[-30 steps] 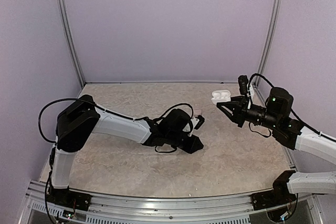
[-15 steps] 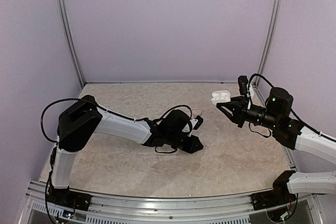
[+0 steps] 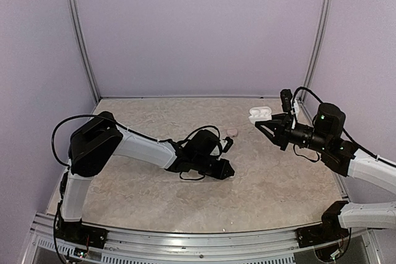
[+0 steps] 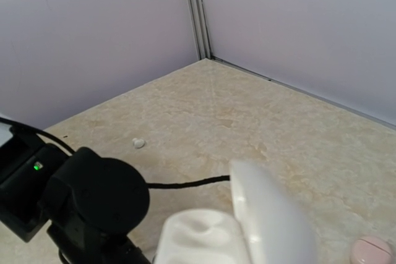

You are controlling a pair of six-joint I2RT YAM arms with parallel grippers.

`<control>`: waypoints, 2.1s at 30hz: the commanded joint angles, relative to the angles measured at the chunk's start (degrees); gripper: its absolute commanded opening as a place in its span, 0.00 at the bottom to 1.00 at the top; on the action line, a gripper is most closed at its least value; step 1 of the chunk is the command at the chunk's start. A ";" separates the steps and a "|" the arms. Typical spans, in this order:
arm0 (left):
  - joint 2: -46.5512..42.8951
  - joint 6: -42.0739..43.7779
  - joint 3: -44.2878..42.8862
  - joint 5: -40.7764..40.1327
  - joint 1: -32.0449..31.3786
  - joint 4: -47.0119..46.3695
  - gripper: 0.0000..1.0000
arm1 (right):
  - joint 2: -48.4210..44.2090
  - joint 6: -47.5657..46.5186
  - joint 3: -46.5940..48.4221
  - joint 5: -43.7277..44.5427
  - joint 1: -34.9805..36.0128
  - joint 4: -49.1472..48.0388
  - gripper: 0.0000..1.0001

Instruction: Insert the wireless bluetooth earbuds into the charging case

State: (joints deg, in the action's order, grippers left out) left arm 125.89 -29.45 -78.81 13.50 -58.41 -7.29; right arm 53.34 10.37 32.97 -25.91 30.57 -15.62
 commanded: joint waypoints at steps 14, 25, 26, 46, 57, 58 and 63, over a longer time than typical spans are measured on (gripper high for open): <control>1.82 -0.05 -1.31 -3.96 0.46 4.16 0.16 | -0.35 -0.77 -0.01 -0.37 -0.65 0.83 0.02; 2.00 0.92 -2.13 -4.67 0.41 5.87 0.26 | -0.52 -0.88 -0.01 -0.37 -0.68 0.94 0.02; 2.00 0.97 -2.16 -4.70 0.41 5.88 0.27 | -0.52 -0.90 -0.01 -0.46 -0.73 0.94 0.02; -3.91 5.86 -1.72 -11.20 -3.53 4.40 0.26 | -0.52 -1.14 0.05 -0.72 -0.64 1.18 0.02; -1.22 5.37 -3.37 -8.20 -3.44 3.95 0.25 | -0.76 -1.36 -0.19 -0.40 -0.68 1.38 0.02; -0.98 5.37 -3.58 -7.96 -3.39 3.95 0.25 | -0.75 -1.32 -0.19 -0.39 -0.68 1.38 0.02; -0.17 5.11 -4.35 -7.33 -3.46 3.97 0.25 | -0.76 -1.41 -0.19 -0.37 -0.70 1.38 0.02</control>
State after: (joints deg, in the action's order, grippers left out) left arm 123.98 -24.97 -81.17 4.84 -61.98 -2.90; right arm 53.34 9.45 32.97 -25.98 30.55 -14.35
